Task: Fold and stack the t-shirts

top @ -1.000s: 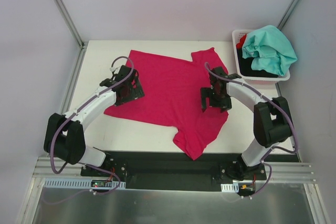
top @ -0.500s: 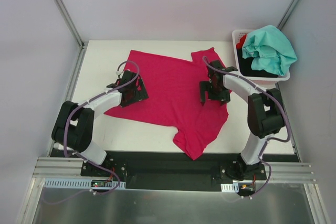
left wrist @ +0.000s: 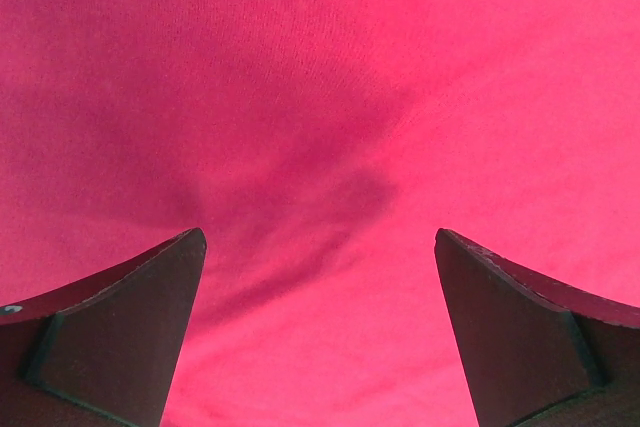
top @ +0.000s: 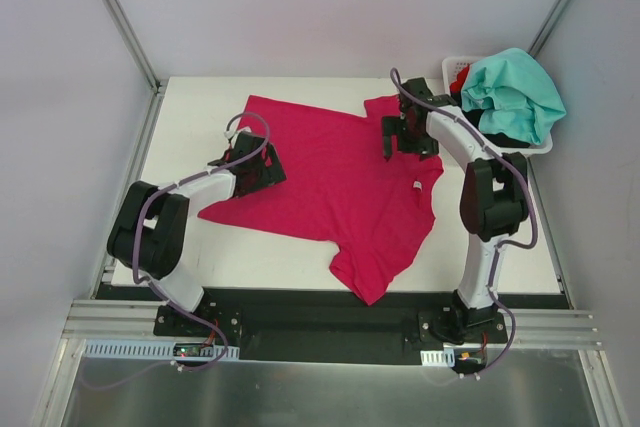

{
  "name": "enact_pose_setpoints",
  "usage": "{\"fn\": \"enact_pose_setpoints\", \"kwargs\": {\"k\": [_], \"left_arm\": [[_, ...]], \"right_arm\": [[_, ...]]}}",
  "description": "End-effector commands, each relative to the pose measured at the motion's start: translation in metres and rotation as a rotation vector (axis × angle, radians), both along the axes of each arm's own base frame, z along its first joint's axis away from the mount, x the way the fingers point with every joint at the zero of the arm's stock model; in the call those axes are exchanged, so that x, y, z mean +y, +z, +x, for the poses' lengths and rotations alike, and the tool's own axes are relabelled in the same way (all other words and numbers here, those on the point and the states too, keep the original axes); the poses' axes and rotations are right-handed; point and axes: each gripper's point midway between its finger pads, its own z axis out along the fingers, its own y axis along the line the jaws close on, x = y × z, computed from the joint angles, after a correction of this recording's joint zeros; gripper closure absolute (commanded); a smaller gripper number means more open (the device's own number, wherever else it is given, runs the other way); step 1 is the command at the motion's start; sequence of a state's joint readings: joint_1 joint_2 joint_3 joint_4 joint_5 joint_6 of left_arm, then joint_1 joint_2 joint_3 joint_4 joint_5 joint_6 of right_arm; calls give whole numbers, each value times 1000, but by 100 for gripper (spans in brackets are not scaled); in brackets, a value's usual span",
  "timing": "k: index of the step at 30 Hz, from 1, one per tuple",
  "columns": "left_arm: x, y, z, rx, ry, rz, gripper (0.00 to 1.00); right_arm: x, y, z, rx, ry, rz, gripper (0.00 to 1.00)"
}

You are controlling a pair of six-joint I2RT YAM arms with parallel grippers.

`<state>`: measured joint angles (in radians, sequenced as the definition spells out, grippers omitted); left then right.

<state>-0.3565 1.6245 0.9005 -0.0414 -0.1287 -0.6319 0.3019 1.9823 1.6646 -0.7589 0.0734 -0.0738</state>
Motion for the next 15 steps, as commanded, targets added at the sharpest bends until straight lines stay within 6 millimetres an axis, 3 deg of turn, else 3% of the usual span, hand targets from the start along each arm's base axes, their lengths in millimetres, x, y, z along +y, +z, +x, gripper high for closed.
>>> {"fn": "enact_pose_setpoints", "kwargs": {"k": [1, 4, 7, 15], "left_arm": [[4, -14, 0, 17, -5, 3, 1], [6, -22, -9, 41, 3, -1, 1], [8, -28, -24, 66, 16, -18, 1], [20, -21, -42, 54, 29, 11, 1]], "right_arm": [[-32, -3, 15, 7, -43, -38, 4], [-50, -8, 27, 2, -90, -30, 4], [-56, -9, 40, -2, -110, 2, 4], [-39, -35, 56, 51, -100, 93, 4]]}}
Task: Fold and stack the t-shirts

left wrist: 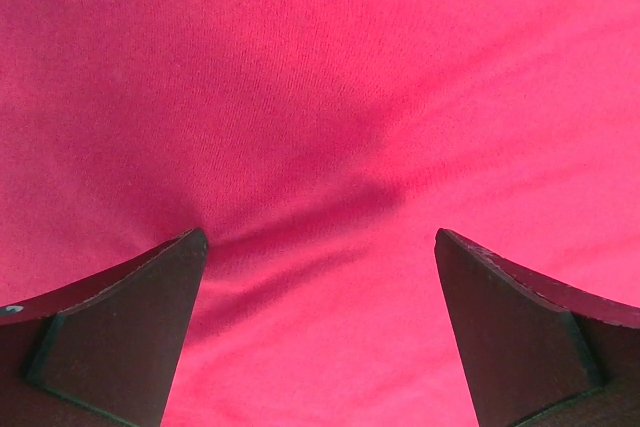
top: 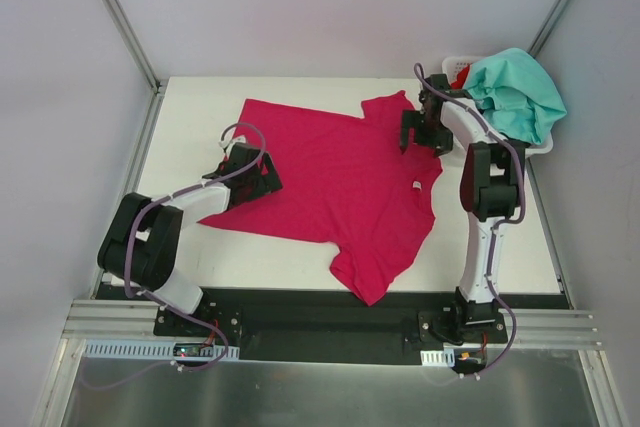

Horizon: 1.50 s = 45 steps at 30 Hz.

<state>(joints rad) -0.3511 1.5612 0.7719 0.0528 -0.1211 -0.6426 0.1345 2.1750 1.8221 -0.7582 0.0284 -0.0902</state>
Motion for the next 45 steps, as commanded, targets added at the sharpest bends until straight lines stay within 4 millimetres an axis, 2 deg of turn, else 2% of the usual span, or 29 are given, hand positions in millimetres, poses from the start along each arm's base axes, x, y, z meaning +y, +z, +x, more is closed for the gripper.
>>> {"fn": "enact_pose_setpoints", "kwargs": {"k": [1, 13, 15, 17, 20, 30, 34, 36, 37, 38, 40, 41, 44, 45], "left_arm": [[15, -10, -25, 78, 18, 35, 1], [17, -12, -40, 114, 24, 34, 1], [17, -12, -42, 117, 23, 33, 1], [18, -11, -46, 121, 23, 42, 1], [22, -12, -51, 131, 32, 53, 1], [19, -14, -66, 156, 34, 55, 1], [15, -12, -65, 155, 27, 60, 1], [13, -8, -61, 147, 22, 62, 1], [13, -8, -60, 146, 21, 63, 1], [11, -3, -56, 136, 22, 60, 1], [9, 3, -52, 120, 19, 52, 1], [7, 8, -50, 108, 16, 44, 1], [4, 20, -45, 76, 14, 30, 1], [3, 23, -44, 69, 10, 26, 1]], "right_arm": [[21, -2, 8, 9, 38, 77, 4], [28, -13, 36, -12, 64, 128, 4], [30, -9, 44, -28, 62, 146, 4], [28, -15, 49, -25, 59, 151, 4], [28, -10, 63, -49, 62, 162, 4], [28, -10, 71, -54, 53, 237, 4], [31, -9, 72, -53, 63, 253, 4], [34, -7, 67, -39, 71, 262, 4], [37, 6, 66, -62, 80, 263, 4], [42, 6, 60, -55, 95, 263, 4], [44, 20, 57, -77, 120, 245, 4], [46, 39, 55, -107, 131, 241, 4], [49, 64, 38, -112, 154, 253, 4], [53, 81, 28, -136, 169, 249, 4]]}}
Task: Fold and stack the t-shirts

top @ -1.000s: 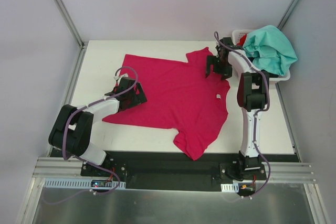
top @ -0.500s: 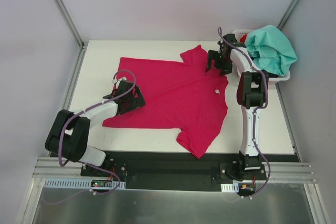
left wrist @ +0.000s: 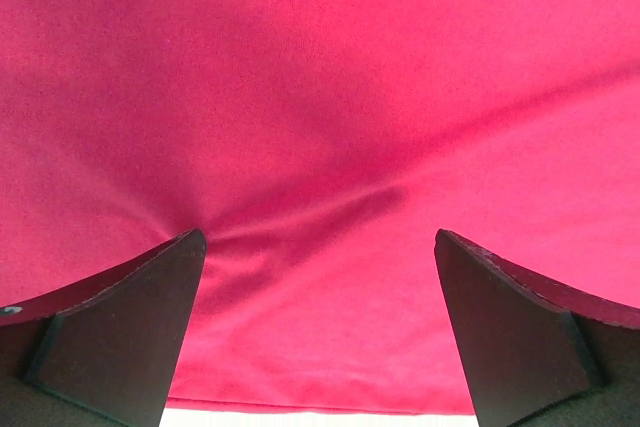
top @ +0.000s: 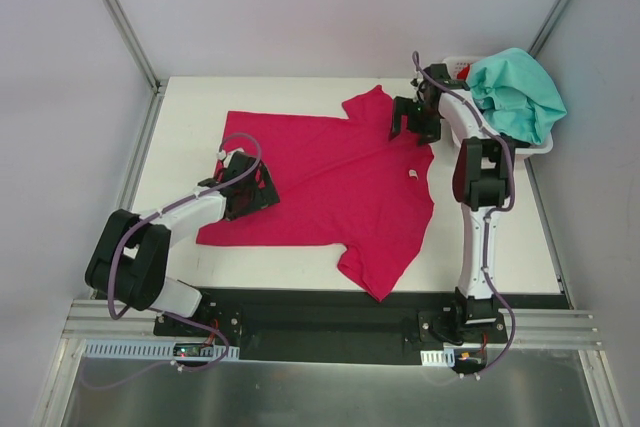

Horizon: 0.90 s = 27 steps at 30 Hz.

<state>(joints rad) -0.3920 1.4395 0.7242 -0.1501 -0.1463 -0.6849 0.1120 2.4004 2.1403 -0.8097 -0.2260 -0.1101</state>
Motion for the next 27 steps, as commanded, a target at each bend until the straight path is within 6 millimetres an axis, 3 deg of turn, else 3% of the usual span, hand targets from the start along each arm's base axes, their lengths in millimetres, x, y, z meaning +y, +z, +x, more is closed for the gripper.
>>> {"fn": "enact_pose_setpoints", "kwargs": {"k": [1, 2, 3, 5, 6, 9, 10, 11, 13, 14, 16, 17, 18, 20, 21, 26, 27], "left_arm": [[-6, 28, 8, -57, 0, -19, 1], [-6, 32, 9, -69, -1, -23, 1], [-7, 35, 10, -75, -11, -29, 1], [-10, 43, 12, -92, -20, -37, 1], [-10, 46, 13, -97, -31, -35, 1], [-14, 60, 19, -116, -60, -38, 1], [-19, 66, 23, -118, -73, -51, 1], [-22, 70, 24, -117, -93, -54, 1], [-23, 71, 23, -87, -102, -46, 1], [-22, 70, 22, -85, -109, -41, 1], [-12, 68, 23, -57, -96, -24, 1], [-16, 68, 22, -34, -108, -72, 1], [-2, 67, 28, -14, -62, -102, 1], [4, 65, 36, 20, -41, -139, 1], [11, 66, 39, 26, -15, -133, 1], [22, 71, 41, 24, 40, -128, 1], [23, 72, 39, 21, 41, -130, 1]], "right_arm": [[16, 98, -29, -143, 75, 18, 4], [17, 106, -35, -155, 83, 17, 4], [23, 133, -44, -208, 100, 27, 4], [32, 136, -64, -201, 125, 30, 4], [36, 156, -75, -237, 134, 40, 4], [57, 159, -109, -209, 148, 84, 4], [62, 156, -134, -185, 161, 107, 4], [80, 156, -149, -190, 198, 132, 4], [89, 157, -180, -205, 221, 124, 4], [101, 135, -209, -151, 277, 92, 4], [95, 121, -233, -154, 293, -12, 4], [97, 109, -261, -136, 339, -43, 4], [90, 103, -267, -149, 327, -106, 4], [83, 98, -290, -170, 331, -181, 4], [62, 88, -293, -182, 288, -293, 4], [27, 86, -326, -193, 207, -458, 1], [21, 87, -334, -196, 177, -460, 5]]}}
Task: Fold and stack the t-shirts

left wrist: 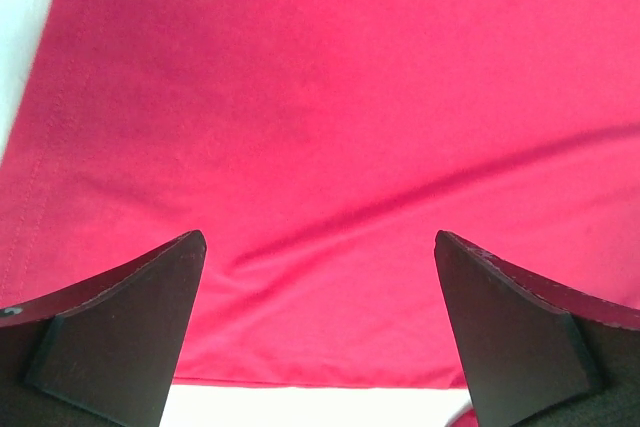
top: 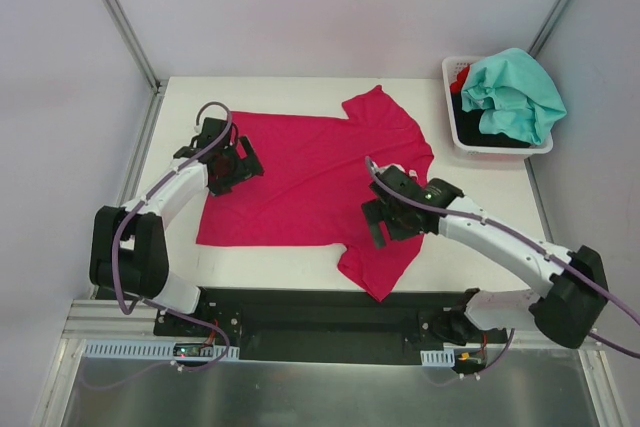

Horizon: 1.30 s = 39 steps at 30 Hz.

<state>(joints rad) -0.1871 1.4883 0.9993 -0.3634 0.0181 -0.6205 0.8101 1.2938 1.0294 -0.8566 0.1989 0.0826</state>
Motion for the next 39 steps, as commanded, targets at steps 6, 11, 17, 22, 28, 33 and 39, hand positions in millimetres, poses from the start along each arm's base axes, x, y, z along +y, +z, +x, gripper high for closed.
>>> {"fn": "enact_pose_setpoints", "kwargs": {"k": [6, 11, 17, 22, 28, 33, 39], "left_arm": [[-3, 5, -27, 21, -19, -19, 1], [1, -4, -36, 47, -10, -11, 1], [2, -6, -41, 52, -5, -8, 1], [3, -6, -43, 52, -7, -9, 1], [4, -7, -47, 55, -9, -5, 1], [3, -8, -49, 59, -10, -11, 1], [3, -9, -51, 63, -8, -14, 1]], "right_arm": [[-37, 6, -53, -94, -123, -227, 16], [-17, 1, -83, -166, 7, -324, 17], [16, -11, -107, -201, 93, -337, 19], [33, -26, -119, -221, 159, -419, 20], [45, -47, -136, -188, 178, -444, 21], [37, -56, -134, -226, 158, -498, 26], [39, -65, -132, -276, 151, -544, 27]]}}
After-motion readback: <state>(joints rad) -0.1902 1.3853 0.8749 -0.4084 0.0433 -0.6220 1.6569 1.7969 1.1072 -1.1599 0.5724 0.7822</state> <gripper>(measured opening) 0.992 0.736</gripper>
